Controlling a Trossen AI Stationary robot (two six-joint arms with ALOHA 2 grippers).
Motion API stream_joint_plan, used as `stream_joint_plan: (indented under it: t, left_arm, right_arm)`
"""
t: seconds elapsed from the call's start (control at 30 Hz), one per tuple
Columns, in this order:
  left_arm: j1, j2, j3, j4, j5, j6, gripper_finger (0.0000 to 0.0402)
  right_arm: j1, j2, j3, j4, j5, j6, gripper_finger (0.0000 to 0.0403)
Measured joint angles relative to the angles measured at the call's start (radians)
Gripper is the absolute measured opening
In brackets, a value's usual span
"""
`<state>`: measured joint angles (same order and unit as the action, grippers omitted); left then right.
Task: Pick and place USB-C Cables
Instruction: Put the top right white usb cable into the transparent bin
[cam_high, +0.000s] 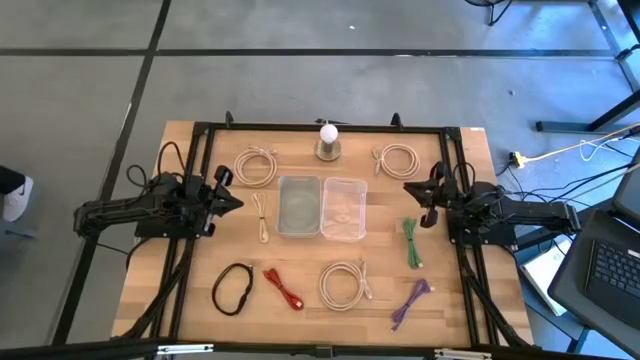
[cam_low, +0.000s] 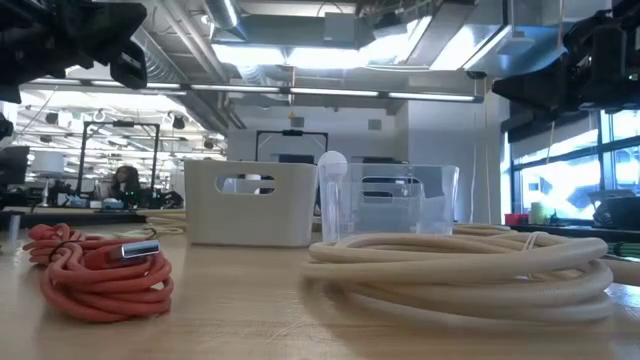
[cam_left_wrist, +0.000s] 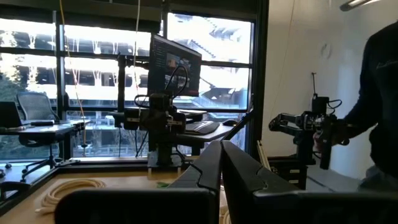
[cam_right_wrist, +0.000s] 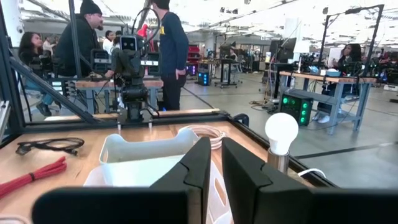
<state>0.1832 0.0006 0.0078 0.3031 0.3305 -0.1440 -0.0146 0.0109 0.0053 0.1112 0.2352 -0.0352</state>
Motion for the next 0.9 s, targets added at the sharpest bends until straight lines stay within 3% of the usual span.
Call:
stream_joint_plan:
  t: [0.13,0.27,0.43,0.67,0.9]
  left_arm:
    - [0.001,0.0,0.0,0.022,-0.034,0.01,0.0008]
    - [0.002,0.003,0.0,0.147,-0.226,0.064,0.0004]
    - [0.002,0.004,0.0,0.366,-0.435,-0.034,0.0007]
    - [0.002,0.004,0.0,0.547,-0.613,-0.079,0.0005]
    - [0.002,0.004,0.007,0.563,-0.735,-0.072,0.0007]
  right_arm:
    - [0.0,0.0,0.0,0.041,0.0,0.002,0.0045]
    - [0.0,0.001,0.0,0.195,-0.009,0.172,0.0045]
    - [-0.001,0.0,0.0,0.433,0.081,0.345,0.0045]
    - [-0.001,0.0,-0.001,0.674,0.081,0.398,0.0045]
    - [-0.001,0.0,0.002,0.715,0.118,0.366,0.0045]
